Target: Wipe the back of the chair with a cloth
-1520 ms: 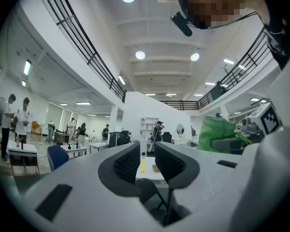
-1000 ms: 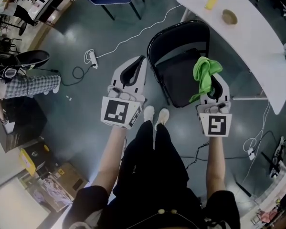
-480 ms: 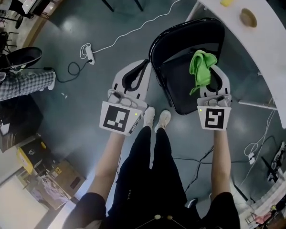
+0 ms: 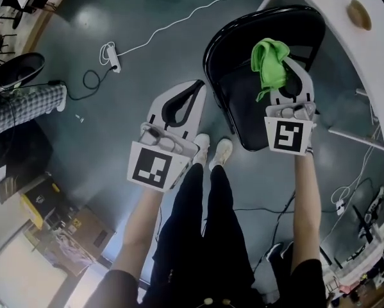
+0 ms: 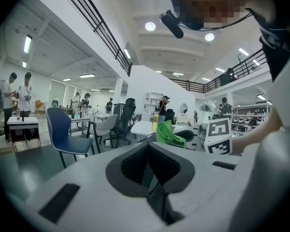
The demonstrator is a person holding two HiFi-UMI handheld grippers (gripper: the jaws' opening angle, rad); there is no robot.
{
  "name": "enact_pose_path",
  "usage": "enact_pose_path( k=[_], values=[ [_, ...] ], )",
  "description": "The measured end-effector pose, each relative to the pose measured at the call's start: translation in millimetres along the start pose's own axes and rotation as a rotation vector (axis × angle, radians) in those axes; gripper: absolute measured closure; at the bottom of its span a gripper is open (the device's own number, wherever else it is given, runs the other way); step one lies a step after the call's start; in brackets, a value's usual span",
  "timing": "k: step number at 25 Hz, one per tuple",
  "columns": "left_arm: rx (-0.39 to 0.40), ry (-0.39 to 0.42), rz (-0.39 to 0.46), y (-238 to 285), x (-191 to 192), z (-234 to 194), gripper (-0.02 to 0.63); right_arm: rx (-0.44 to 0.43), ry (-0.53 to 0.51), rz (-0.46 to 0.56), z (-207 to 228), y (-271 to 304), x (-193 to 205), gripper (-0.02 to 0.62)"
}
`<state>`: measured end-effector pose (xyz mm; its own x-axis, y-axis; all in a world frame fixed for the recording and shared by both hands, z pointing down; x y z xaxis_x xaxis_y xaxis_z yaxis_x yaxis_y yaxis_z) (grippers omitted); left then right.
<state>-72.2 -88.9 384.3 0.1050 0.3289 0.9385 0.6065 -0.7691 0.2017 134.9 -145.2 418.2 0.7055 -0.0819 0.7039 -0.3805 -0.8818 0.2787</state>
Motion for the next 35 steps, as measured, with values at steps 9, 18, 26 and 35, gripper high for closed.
enact_pose_path(
  k=[9,18,26,35],
  values=[
    [-0.01,-0.043,-0.024,10,21,-18,0.6,0.013,-0.191,0.005,-18,53,-2,0.552],
    [-0.01,-0.083,-0.025,3,31,-32,0.6,-0.077,-0.271,0.015,-44,74,-6,0.552],
    [-0.007,-0.091,-0.026,4,32,-33,0.6,-0.117,-0.319,0.026,-49,73,-3,0.552],
    [-0.011,-0.097,-0.029,9,34,-33,0.6,-0.177,-0.333,0.01,-66,72,15,0.552]
  ],
)
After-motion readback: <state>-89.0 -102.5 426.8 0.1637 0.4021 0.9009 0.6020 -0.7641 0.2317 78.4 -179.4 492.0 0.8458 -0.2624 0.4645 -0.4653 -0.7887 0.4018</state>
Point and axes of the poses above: the fingertips, and each gripper's own axes: y forward along the fingers, z to its right, x out of its underside, the point moved 7 cm from there along -y, backward along the fingers, and after that the axes turned 9 degrees about -y, right-handed, at the moved point
